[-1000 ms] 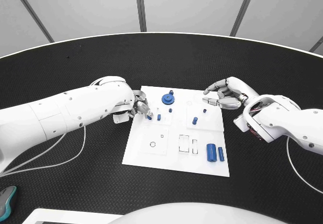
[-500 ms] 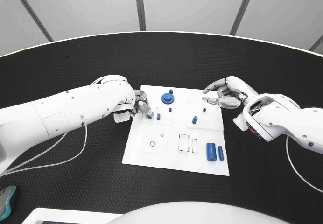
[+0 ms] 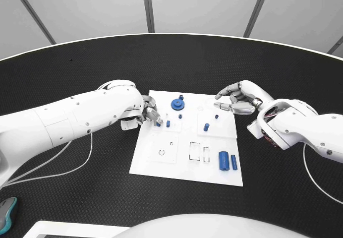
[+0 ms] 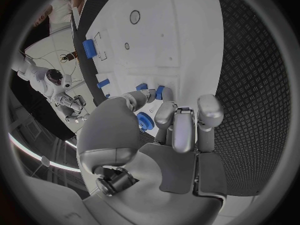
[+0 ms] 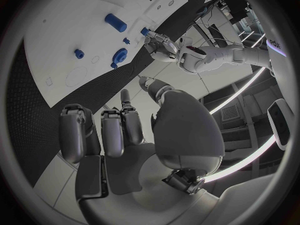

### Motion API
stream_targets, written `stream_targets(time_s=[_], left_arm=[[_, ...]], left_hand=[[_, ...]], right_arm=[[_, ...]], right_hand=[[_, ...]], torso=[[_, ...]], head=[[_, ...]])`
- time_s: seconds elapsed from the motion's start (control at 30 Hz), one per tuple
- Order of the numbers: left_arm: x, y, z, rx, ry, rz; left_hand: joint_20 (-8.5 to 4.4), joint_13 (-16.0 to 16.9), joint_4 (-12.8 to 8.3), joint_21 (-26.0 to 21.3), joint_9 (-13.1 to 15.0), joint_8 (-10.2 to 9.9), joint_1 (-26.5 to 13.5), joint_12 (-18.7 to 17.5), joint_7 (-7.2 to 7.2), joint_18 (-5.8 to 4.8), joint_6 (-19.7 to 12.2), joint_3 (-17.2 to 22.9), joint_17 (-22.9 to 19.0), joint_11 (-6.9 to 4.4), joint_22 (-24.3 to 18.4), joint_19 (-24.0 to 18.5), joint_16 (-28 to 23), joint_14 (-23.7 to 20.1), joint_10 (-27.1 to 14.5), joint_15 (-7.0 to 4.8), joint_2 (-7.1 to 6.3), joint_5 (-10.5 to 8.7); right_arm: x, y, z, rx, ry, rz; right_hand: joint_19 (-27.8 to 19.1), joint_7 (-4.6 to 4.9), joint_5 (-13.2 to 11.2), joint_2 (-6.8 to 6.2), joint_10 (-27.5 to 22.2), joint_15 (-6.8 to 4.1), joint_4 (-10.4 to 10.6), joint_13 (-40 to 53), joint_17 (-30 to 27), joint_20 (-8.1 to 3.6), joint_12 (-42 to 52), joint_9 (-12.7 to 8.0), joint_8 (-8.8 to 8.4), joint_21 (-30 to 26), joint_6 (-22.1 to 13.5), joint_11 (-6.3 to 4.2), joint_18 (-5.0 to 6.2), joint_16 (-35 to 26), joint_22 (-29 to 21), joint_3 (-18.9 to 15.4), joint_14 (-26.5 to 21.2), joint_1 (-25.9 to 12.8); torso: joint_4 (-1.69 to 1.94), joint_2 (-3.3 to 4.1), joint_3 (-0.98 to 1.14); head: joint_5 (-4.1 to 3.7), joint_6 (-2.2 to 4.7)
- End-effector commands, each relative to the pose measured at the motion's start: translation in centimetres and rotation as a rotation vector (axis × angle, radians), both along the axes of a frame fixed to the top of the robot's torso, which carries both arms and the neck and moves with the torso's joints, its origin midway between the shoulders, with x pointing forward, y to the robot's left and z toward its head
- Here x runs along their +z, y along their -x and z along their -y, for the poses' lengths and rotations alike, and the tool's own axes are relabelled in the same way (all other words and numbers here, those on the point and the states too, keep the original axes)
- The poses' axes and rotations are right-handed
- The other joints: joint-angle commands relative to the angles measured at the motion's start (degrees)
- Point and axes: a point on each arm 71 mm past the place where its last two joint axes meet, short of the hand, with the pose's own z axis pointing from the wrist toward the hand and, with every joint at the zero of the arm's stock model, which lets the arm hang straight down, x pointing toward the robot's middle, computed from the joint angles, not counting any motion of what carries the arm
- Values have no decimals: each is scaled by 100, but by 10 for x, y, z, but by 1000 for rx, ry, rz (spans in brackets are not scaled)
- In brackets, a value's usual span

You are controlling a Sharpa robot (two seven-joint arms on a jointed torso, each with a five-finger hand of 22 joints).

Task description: Assemble the parts on the task board

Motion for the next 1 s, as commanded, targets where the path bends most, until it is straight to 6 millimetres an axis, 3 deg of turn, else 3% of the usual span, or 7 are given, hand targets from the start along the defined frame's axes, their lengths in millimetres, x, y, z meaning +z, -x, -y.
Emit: stream_targets(time_s=[0.03, 0.27, 0.63, 0.87, 1.0], left_arm=[[0, -1, -1, 5, -1, 2], [0, -2, -3, 17, -2, 4], [-1, -2, -6, 26, -4, -3], [-1, -2, -8, 36, 9, 2], [0, -3, -9, 45, 19, 13]], left_hand=[[-29, -19, -482, 10, -17, 13, -161, -12, -95, -56, -62, 396, 5, -42, -9, 21, 7, 227, 18, -70, -81, -32], [-76, -30, -233, -5, -107, 25, -405, -13, -164, -59, 8, -20, 5, -97, -10, 32, 5, 226, 3, -119, -205, -62], [-89, -56, -27, -13, -191, 20, -552, -21, -171, -64, 71, -355, 7, -105, -8, 45, 4, 227, -17, -129, -297, -67], [-87, -58, 259, -18, -266, 33, -705, -13, -156, -68, 115, -902, 10, -92, -1, 62, 4, 227, -18, -122, -321, -100], [-87, -50, 286, -15, -273, 36, -702, -7, -159, -69, 118, -945, 11, -93, 6, 67, 4, 227, -14, -121, -301, -95]], right_arm=[[0, 0, 0, 0, 0, 0], [0, 0, 0, 0, 0, 2], [0, 0, 1, 0, 1, 0], [-1, -1, 1, 1, 3, -4], [-1, -1, 1, 2, 4, -7]], right_hand=[[221, -6, 13, 8, 15, -32, 28, 653, 742, -42, -16, -8, 20, -27, -53, -39, 99, -17, 668, 7, 421, -5], [217, -5, 14, 5, 6, -32, 30, 643, 734, -42, -26, -9, 20, -36, -56, -39, 102, -21, 659, 4, 419, -7], [217, -5, 14, 5, 6, -32, 30, 643, 734, -42, -26, -9, 20, -36, -56, -39, 102, -21, 659, 4, 419, -7], [215, -3, 14, -2, 1, -32, 34, 638, 734, -43, -32, -11, 18, -42, -64, -37, 103, -21, 653, 0, 419, -13], [215, -3, 14, -2, 1, -32, 34, 638, 734, -43, -32, -11, 18, -42, -64, -37, 103, -21, 653, 0, 419, -13]], torso=[[-3, 2, 0], [0, -3, 3], [0, 0, -2], [0, -2, -3], [0, 3, -6]], head=[[-1, -1], [-10, -2], [-12, 3], [-13, 5], [-14, 13]])
